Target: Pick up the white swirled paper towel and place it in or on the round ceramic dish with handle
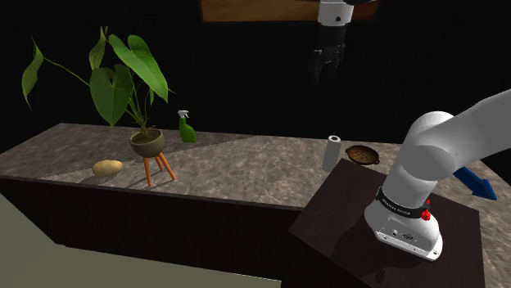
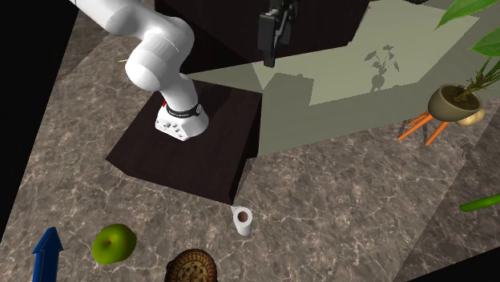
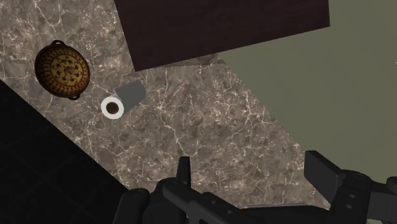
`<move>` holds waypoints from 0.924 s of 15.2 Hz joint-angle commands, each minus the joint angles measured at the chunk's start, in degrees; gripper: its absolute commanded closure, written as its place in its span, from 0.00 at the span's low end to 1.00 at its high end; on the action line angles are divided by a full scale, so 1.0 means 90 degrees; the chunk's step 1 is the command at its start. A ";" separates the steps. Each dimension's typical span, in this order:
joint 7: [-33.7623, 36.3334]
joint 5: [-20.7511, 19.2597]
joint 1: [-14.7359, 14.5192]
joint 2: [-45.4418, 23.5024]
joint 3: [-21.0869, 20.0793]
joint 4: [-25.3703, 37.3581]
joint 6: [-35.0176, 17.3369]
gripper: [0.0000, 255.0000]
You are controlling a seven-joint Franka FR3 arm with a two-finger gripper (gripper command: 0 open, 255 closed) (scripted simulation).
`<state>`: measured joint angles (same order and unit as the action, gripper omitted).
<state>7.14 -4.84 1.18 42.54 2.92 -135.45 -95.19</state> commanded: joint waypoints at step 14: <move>-0.0920 -0.0977 0.0697 -0.0134 0.1252 -0.2114 -0.2496 0.00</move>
<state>-0.59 -12.84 6.90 41.87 13.27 -152.97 -115.31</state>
